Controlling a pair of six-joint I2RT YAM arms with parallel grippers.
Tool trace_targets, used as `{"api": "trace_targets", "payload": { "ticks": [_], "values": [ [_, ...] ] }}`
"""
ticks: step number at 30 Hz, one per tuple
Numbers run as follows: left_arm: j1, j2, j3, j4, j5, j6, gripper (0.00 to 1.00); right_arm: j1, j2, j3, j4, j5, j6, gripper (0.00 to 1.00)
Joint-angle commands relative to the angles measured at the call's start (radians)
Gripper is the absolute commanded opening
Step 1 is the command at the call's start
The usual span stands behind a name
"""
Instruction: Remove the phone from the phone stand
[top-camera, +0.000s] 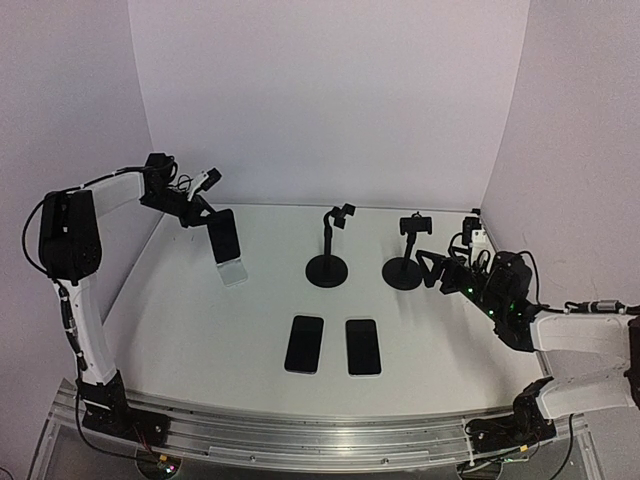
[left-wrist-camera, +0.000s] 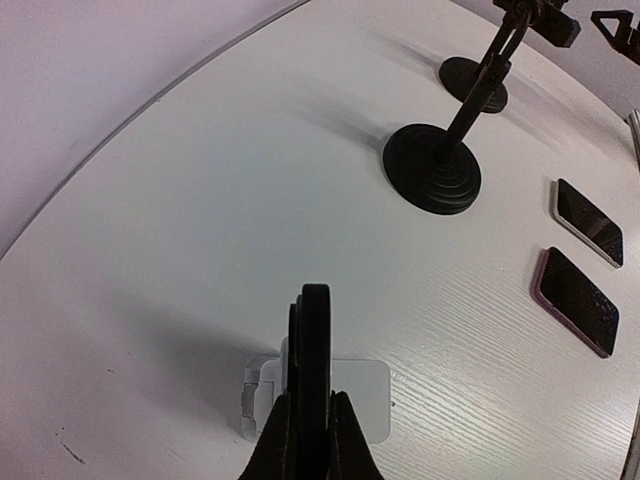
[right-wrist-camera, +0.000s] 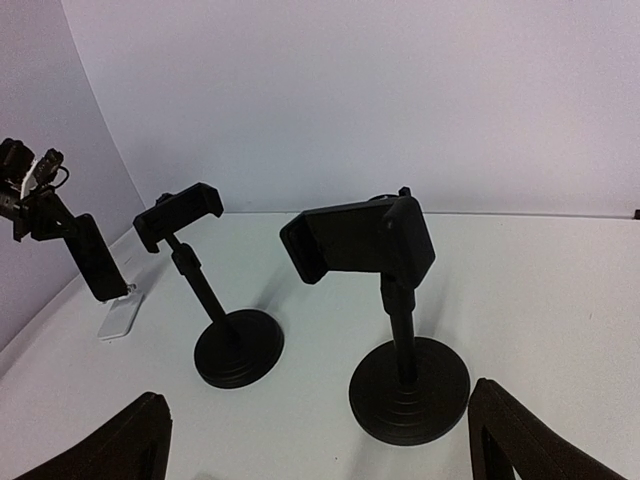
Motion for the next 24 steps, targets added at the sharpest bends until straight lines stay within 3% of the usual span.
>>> {"api": "trace_targets", "payload": {
  "ticks": [1, 17, 24],
  "values": [
    [0.006, 0.015, 0.079, -0.02, 0.027, 0.01, 0.0, 0.004, -0.019, 0.041, 0.018, -0.003, -0.012, 0.98],
    [0.005, -0.007, 0.264, -0.311, 0.194, 0.155, 0.0, 0.005, -0.043, 0.058, -0.003, -0.027, -0.009, 0.98],
    [-0.051, 0.005, 0.377, -0.676, 0.225, 0.279, 0.0, 0.005, -0.051, 0.1, -0.054, -0.078, -0.004, 0.98]
  ]
}}
